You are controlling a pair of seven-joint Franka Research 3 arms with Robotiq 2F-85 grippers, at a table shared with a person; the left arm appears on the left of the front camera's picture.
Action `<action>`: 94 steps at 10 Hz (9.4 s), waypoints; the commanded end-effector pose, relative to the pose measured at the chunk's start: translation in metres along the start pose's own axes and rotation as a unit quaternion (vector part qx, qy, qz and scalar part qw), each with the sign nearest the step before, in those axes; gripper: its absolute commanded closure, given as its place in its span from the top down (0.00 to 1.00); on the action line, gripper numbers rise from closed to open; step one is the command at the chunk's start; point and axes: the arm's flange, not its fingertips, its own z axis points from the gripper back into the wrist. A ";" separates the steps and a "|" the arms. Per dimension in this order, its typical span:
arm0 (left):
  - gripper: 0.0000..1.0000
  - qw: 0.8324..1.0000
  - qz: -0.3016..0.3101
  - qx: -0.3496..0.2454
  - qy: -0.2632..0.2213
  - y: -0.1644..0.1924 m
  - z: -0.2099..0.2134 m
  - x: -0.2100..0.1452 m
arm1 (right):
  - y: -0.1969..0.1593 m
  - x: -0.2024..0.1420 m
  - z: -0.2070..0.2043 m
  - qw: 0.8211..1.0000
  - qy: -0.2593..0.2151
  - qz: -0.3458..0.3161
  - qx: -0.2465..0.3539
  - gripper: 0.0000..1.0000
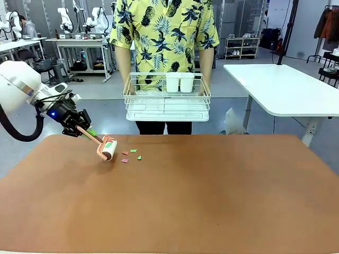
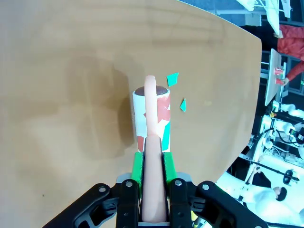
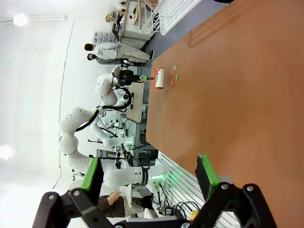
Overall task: Clean the table.
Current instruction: Clean the table with the Lint Roller when the human lifts the Dish drying rack, then place the Lint Roller down when the Dish drying rack is positioned in the middle of the table.
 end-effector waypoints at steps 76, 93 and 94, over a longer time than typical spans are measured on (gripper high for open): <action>0.21 0.713 0.562 0.101 -0.407 -0.085 0.071 -0.053 | 0.004 0.000 0.000 1.000 -0.003 -0.001 0.005 1.00; 0.99 0.711 0.575 0.205 -0.349 -0.065 0.044 -0.099 | 0.004 0.000 0.000 1.000 -0.003 -0.001 0.005 1.00; 1.00 0.716 0.581 0.222 -0.317 -0.076 0.052 -0.104 | 0.004 0.000 0.000 1.000 -0.003 -0.001 0.005 1.00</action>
